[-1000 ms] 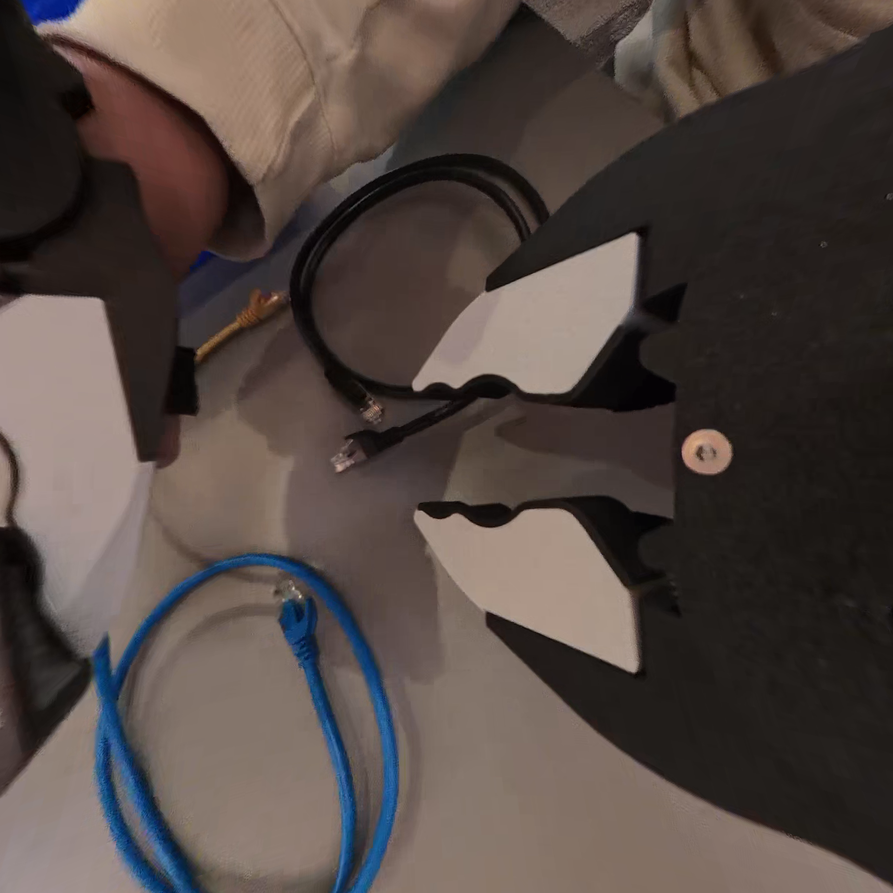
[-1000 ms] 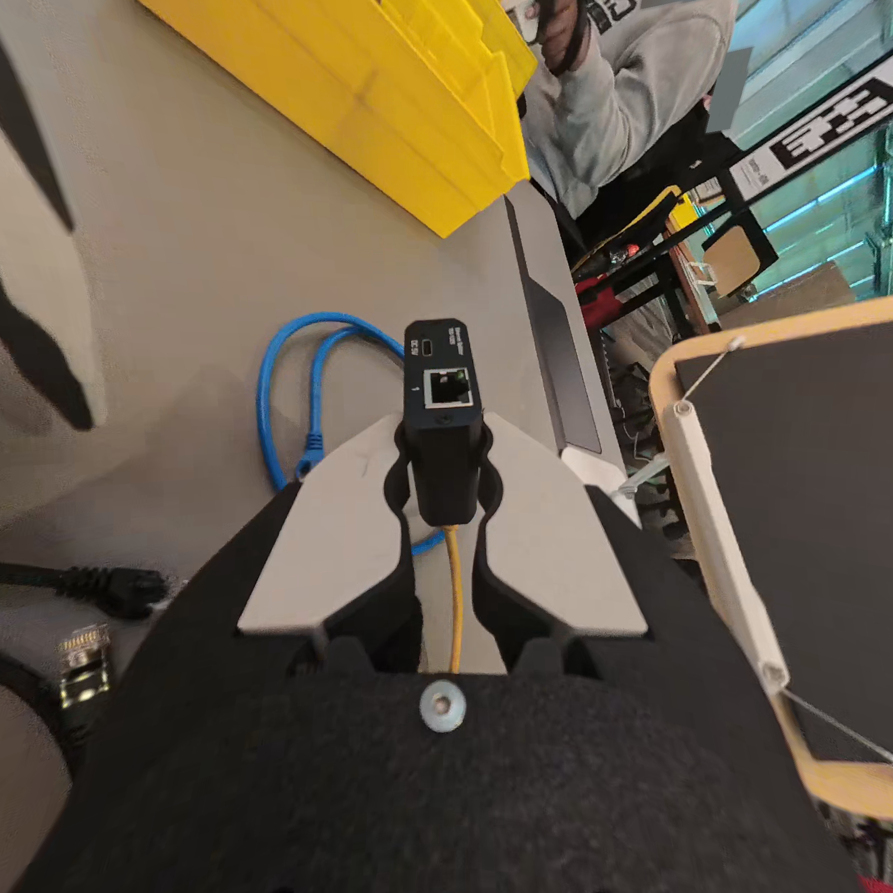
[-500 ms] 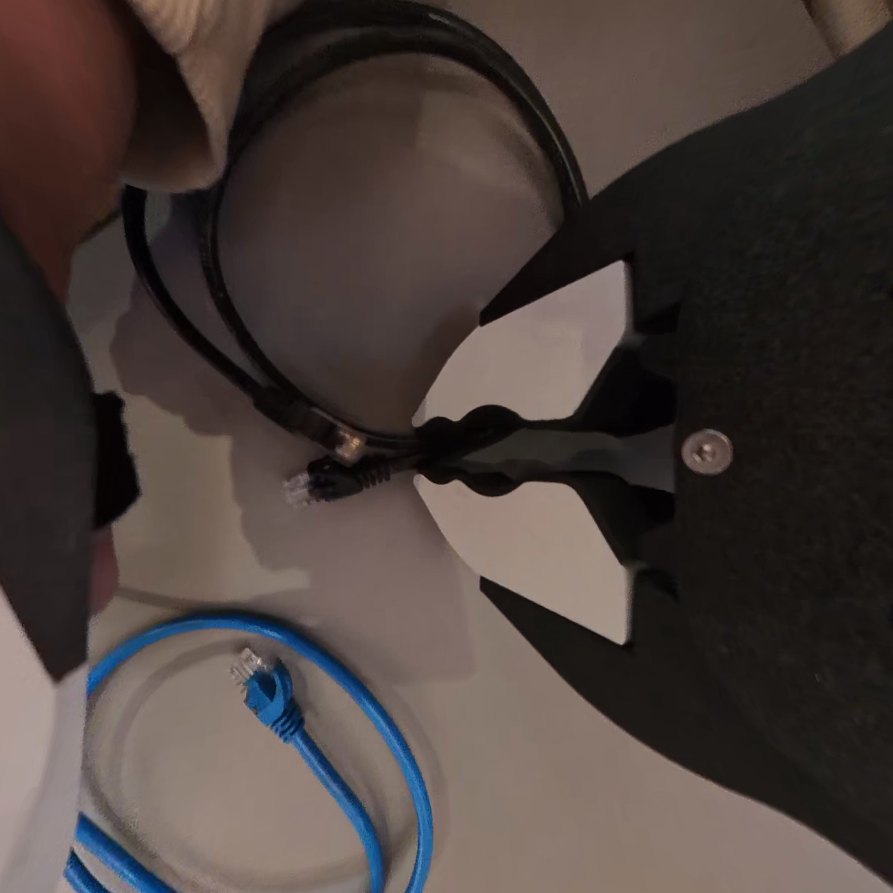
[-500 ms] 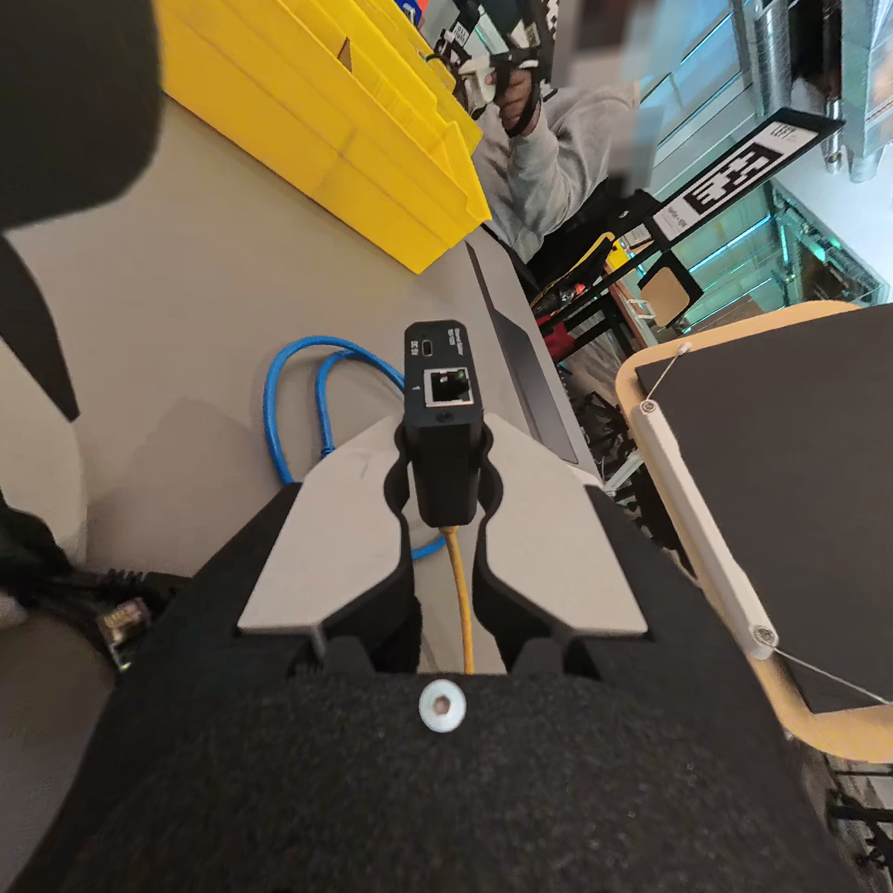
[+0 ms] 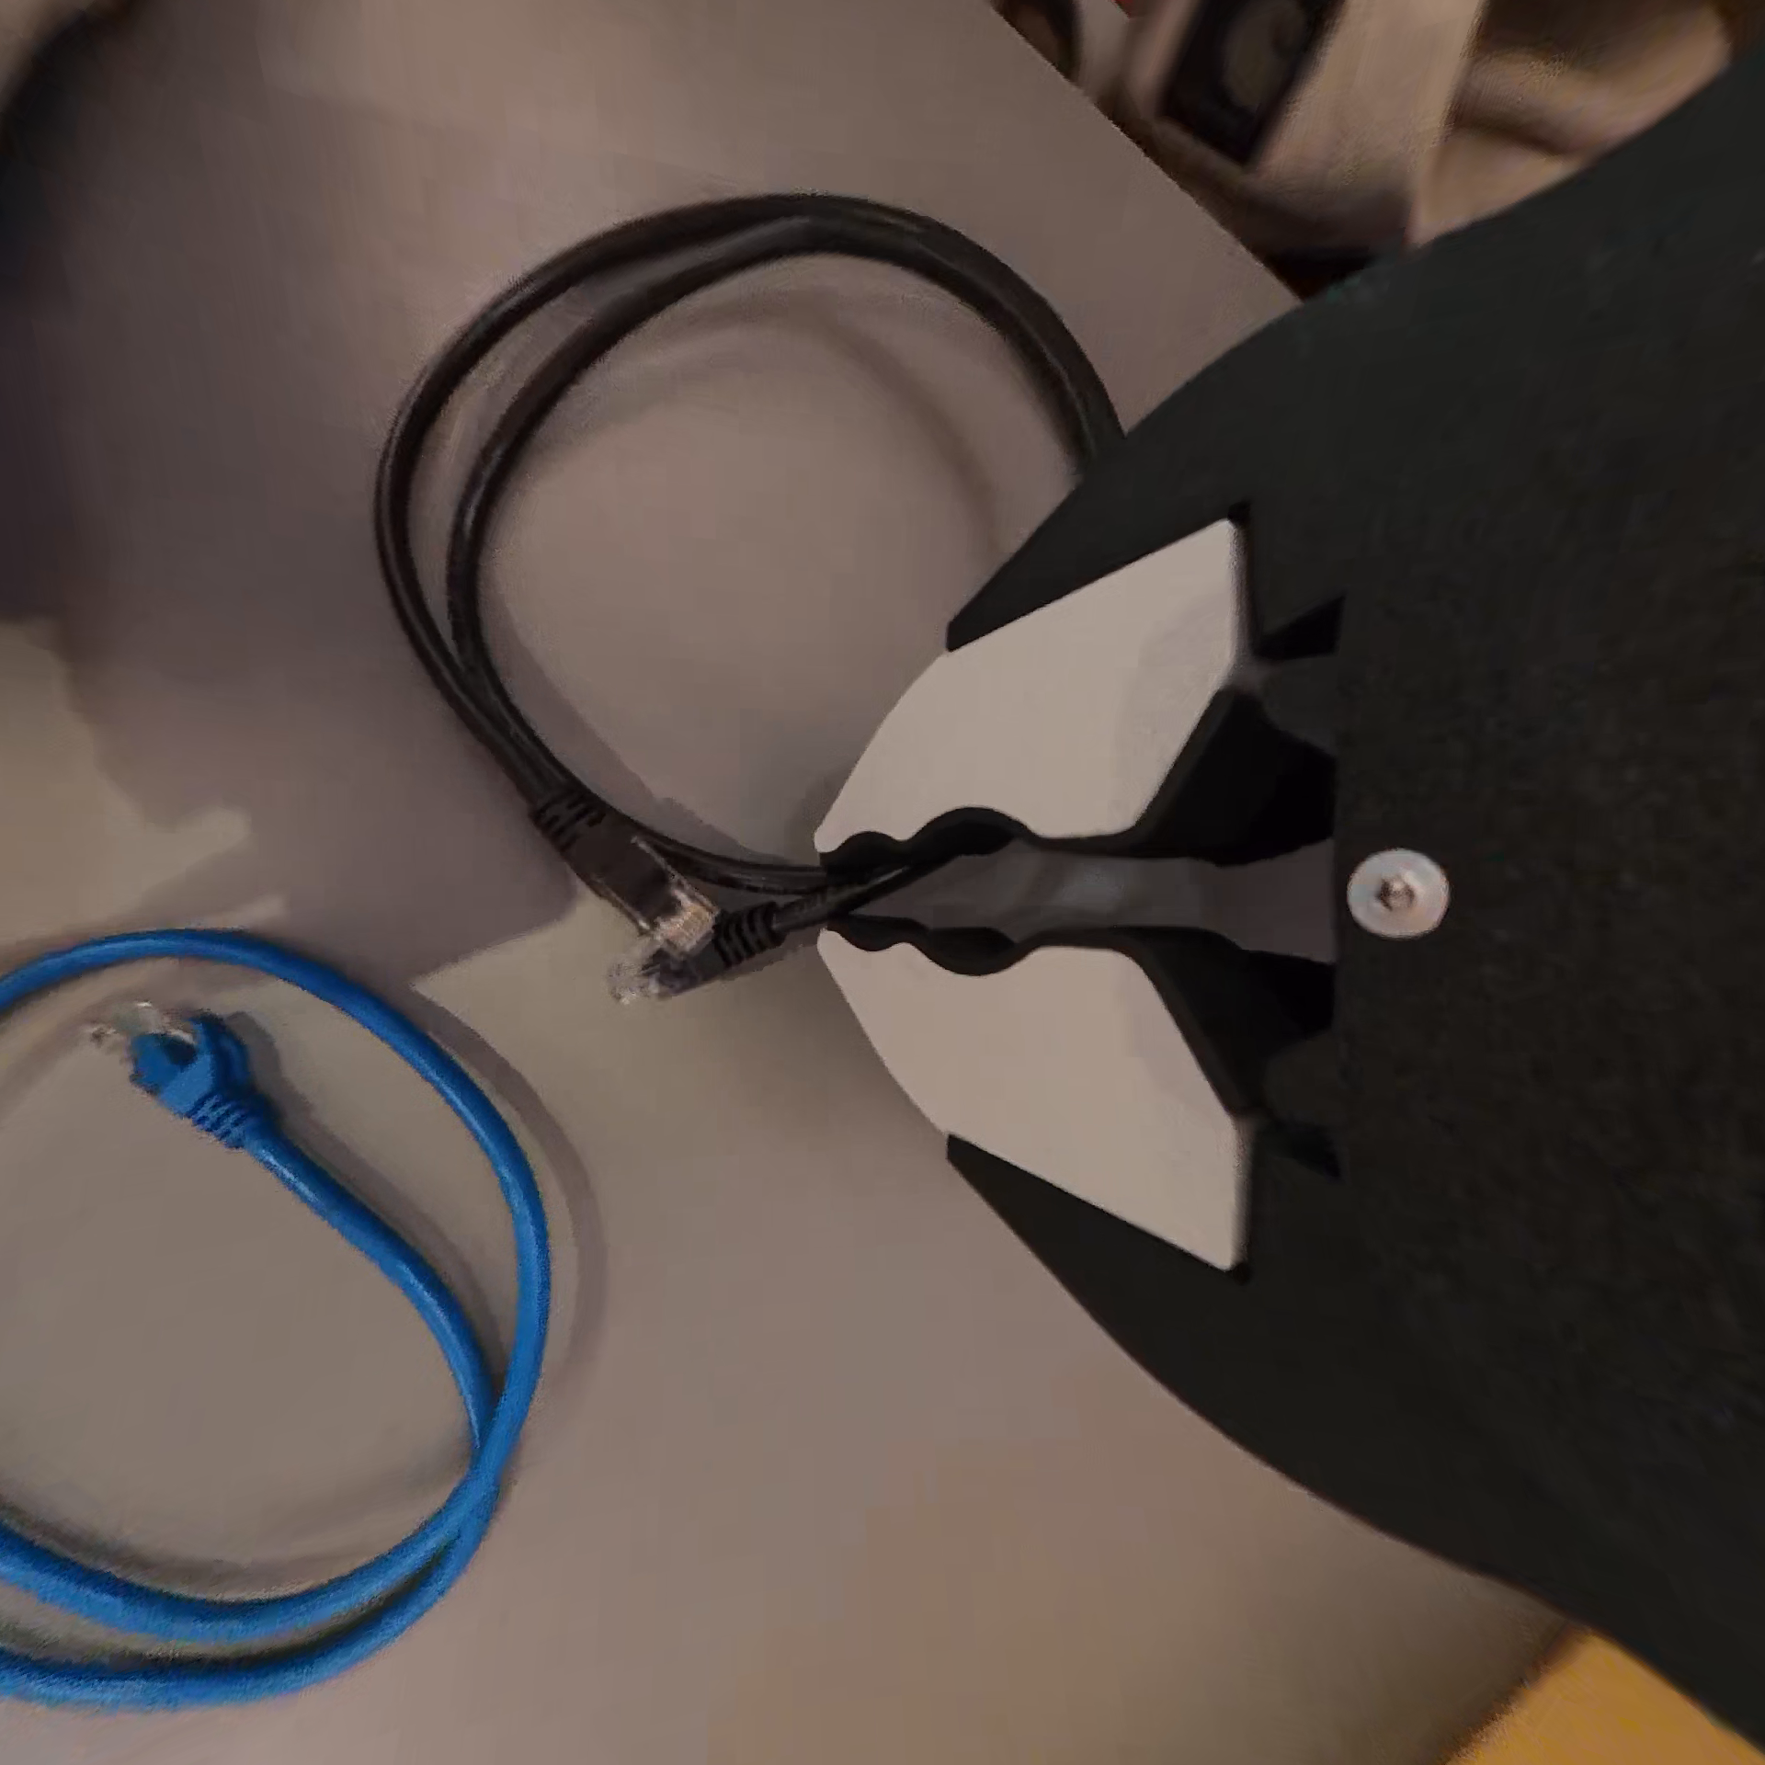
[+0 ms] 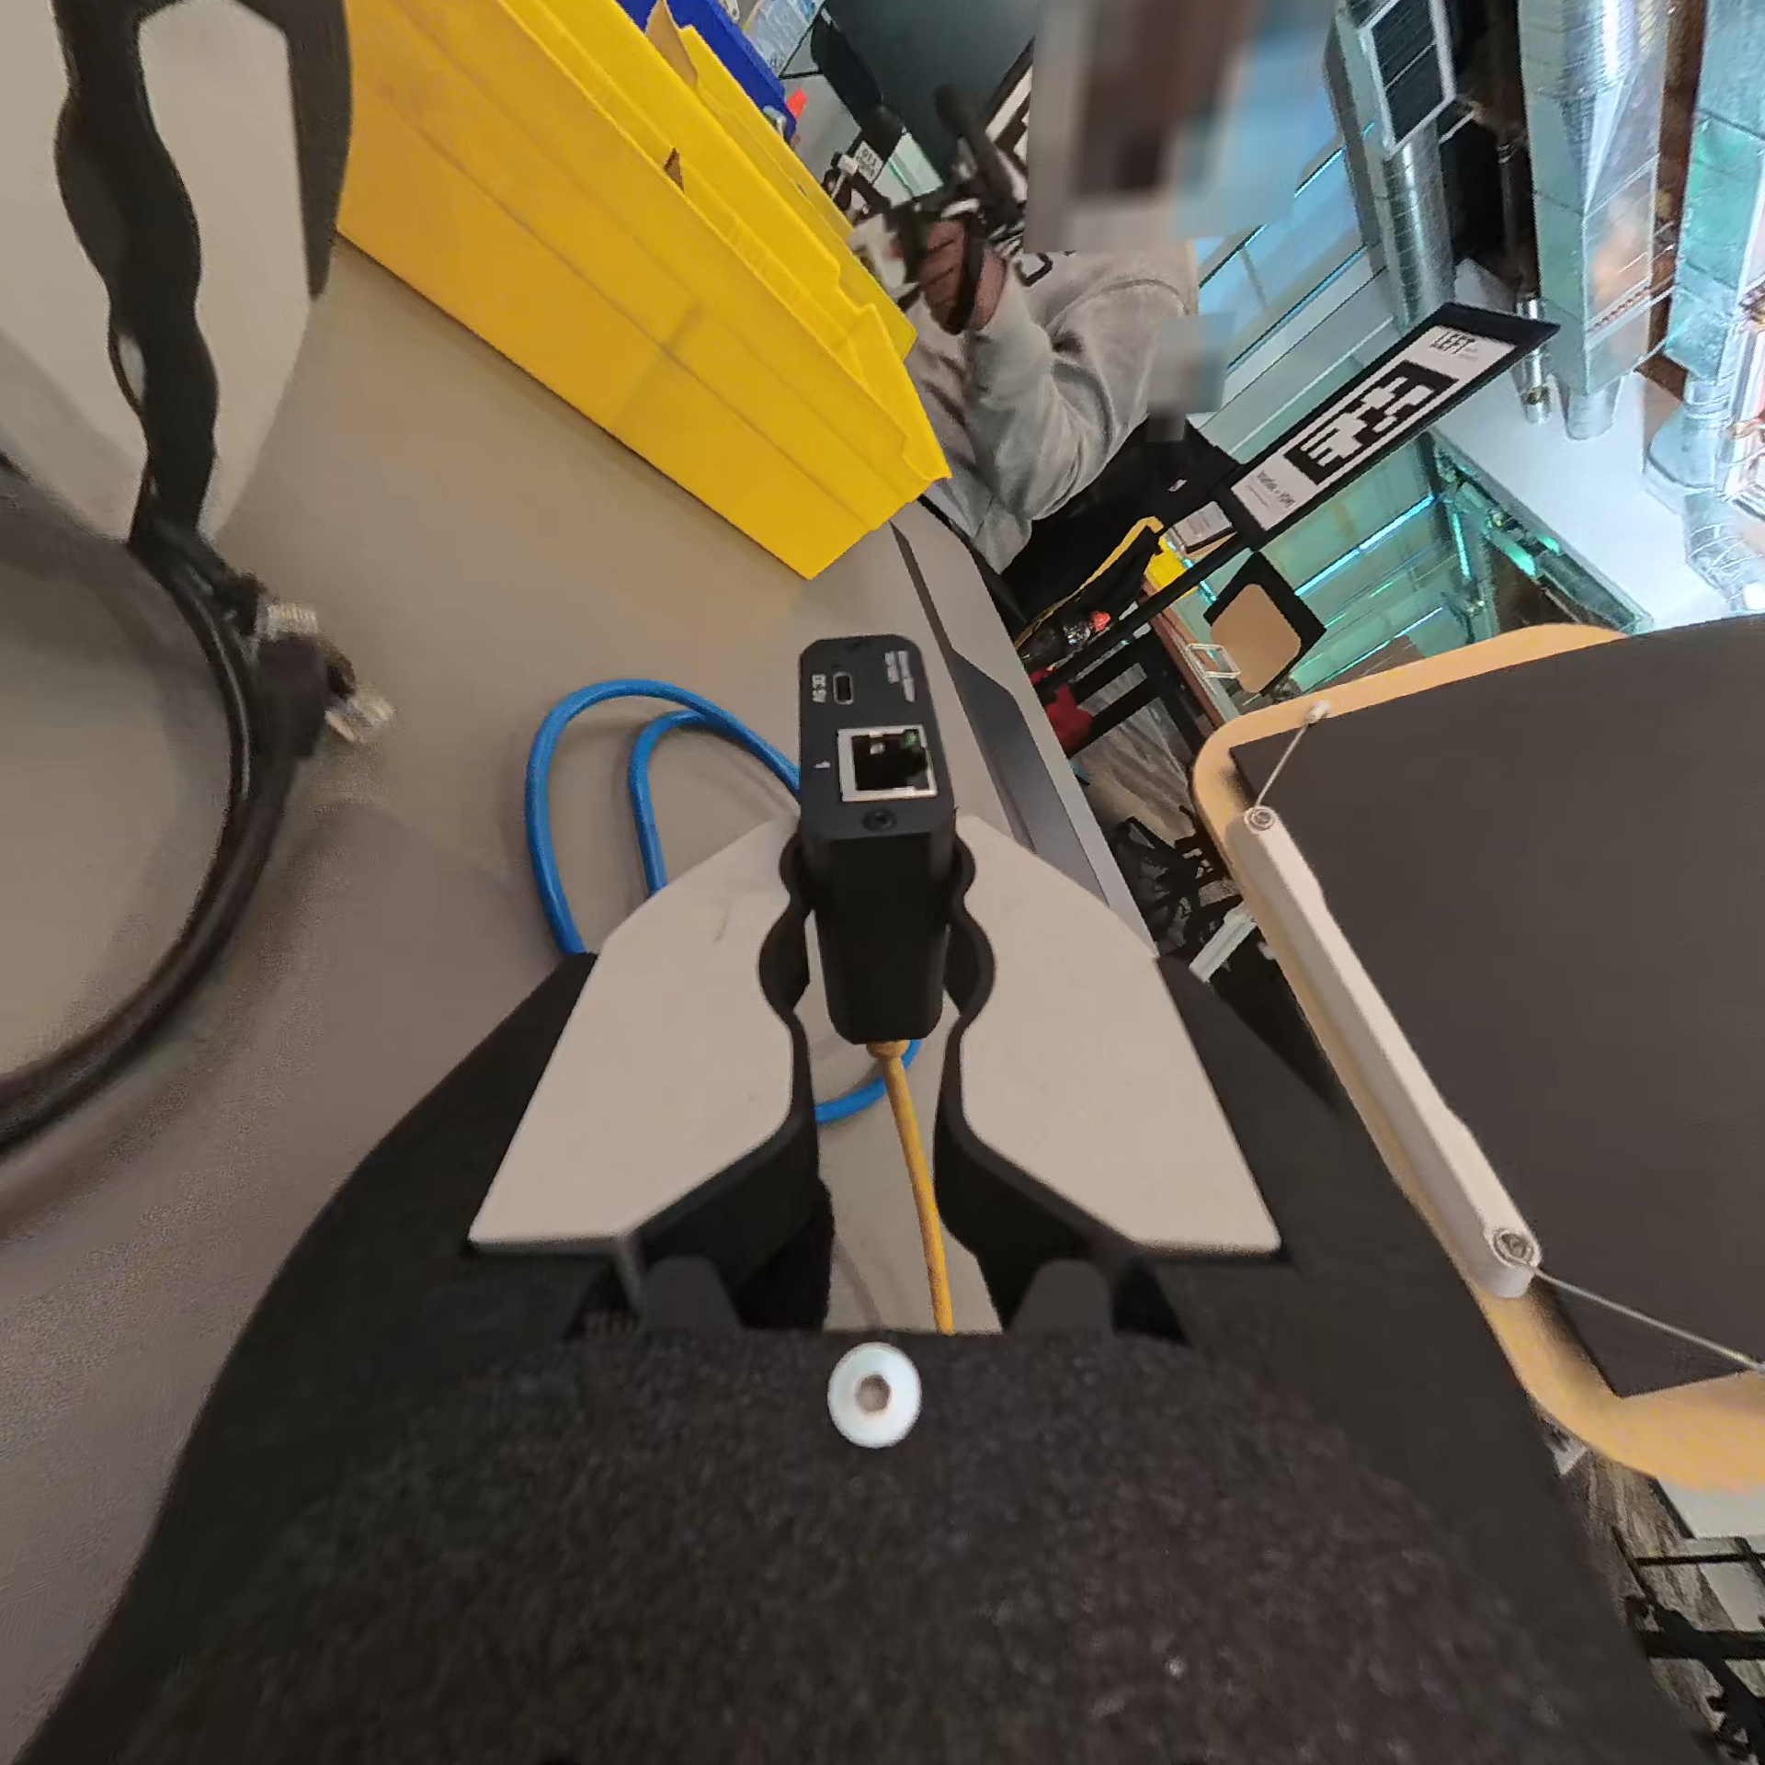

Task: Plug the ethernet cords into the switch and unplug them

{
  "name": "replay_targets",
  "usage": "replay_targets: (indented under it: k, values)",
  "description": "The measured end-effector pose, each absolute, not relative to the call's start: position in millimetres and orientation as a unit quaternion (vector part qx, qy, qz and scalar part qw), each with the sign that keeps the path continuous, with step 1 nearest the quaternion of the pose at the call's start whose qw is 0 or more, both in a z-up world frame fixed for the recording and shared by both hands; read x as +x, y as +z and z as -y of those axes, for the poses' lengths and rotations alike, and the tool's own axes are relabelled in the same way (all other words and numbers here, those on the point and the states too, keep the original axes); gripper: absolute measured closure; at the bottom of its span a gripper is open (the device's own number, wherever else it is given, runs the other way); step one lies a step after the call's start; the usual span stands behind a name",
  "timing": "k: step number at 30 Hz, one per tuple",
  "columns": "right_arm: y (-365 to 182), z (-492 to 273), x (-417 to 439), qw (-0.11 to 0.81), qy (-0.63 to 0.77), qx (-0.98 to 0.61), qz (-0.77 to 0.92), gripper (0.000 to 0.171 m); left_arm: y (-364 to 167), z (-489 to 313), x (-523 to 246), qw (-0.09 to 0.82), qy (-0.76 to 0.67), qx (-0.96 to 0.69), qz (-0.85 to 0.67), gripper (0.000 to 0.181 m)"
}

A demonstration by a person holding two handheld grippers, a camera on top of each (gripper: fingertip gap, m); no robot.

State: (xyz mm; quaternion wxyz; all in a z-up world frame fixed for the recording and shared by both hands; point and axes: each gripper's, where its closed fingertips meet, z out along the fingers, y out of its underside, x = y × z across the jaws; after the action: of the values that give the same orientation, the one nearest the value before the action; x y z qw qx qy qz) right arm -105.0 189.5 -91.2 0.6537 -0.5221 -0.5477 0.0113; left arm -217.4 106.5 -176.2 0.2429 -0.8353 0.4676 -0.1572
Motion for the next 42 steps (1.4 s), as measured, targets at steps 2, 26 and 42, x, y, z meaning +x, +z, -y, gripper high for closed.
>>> replay_targets:
  k: [2,26,42]
  values:
    - [-94,-188,-104,0.662,0.011,-0.521,0.539,0.147,-174,-106,-233,0.246,-0.140,-0.805,-0.521,0.173]
    - [-112,-184,-108,0.651,0.017,-0.521,0.552,0.146,-177,-125,-276,0.309,0.015,-0.783,-0.539,0.157]
    - [-112,-184,-109,0.649,0.016,-0.518,0.557,0.147,-189,-125,-278,0.311,0.133,-0.752,-0.566,0.176]
